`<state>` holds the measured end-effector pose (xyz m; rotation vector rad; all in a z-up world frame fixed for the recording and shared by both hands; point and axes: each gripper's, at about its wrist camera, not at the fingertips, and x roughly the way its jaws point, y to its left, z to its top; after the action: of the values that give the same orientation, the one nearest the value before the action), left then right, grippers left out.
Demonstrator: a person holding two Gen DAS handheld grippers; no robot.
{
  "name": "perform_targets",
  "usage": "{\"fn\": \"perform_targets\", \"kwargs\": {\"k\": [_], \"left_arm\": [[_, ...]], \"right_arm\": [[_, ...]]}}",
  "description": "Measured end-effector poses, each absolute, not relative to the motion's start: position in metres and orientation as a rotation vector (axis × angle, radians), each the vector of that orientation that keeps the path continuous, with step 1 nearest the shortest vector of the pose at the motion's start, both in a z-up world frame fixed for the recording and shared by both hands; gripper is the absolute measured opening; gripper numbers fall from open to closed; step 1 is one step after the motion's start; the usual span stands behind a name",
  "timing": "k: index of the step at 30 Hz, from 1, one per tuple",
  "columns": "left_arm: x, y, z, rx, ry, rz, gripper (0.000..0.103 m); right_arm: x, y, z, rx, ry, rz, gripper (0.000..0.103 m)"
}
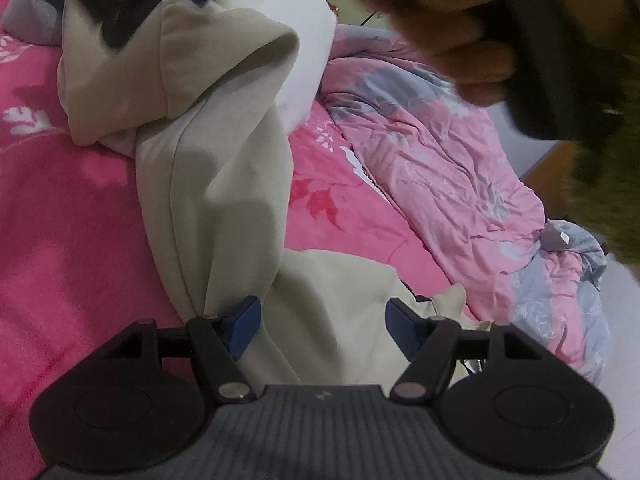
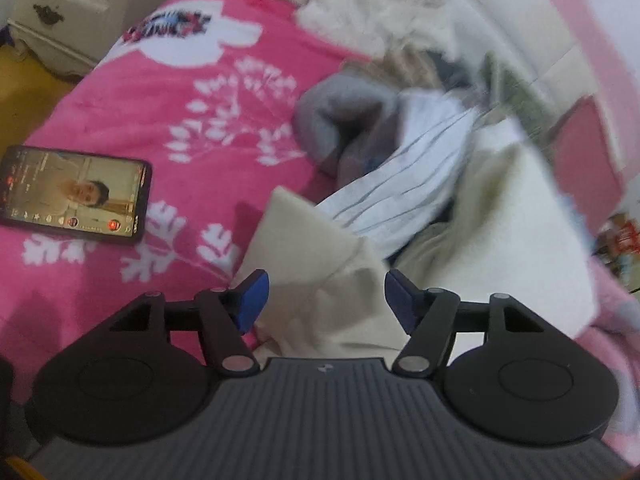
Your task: Fold clothes
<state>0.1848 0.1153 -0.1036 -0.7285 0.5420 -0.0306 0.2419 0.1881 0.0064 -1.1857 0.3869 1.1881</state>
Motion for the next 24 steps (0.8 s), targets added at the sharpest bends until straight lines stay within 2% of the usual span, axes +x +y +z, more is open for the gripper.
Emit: {"fn": "perform_targets", "kwargs": {"k": [2,3,4,5,7,16,24], "left_arm": [[0.184,0.116,-0.104,-0.734,0.543,-0.031,0.07],[0.184,0.116,-0.103,-0.732,0.543,-0.031,0.07],[0.184,0.115,-0.103,-0.73,0.543,-0.03,0.07],[0.183,0.114,-0.102,-0.725,0.54,-0.027,0.07],[0.18,0.11,-0.1,-0.704,0.524,-0.034,0.072],[0.157,0.08,-0.071,-0.529,0.339,-0.175,0.079],[0.125,0.071,-0.046,-0.462,0.164,-0.407,0.084]], "right_arm": [[0.25,0.197,-0.003,-1.2,0.425,1.182,0.061],[0.254,0.201,-0.008,-1.207,0.445,1.179,0.05],[0.258,0.205,-0.013,-1.212,0.463,1.174,0.026],[0.261,0.204,-0.014,-1.195,0.474,1.157,0.016],[0.263,0.194,-0.007,-1.11,0.48,1.156,0.009],[0.283,0.088,0.079,-0.591,0.404,1.011,0.007],[0.292,-0.078,0.132,0.018,0.338,0.842,0.007]]}}
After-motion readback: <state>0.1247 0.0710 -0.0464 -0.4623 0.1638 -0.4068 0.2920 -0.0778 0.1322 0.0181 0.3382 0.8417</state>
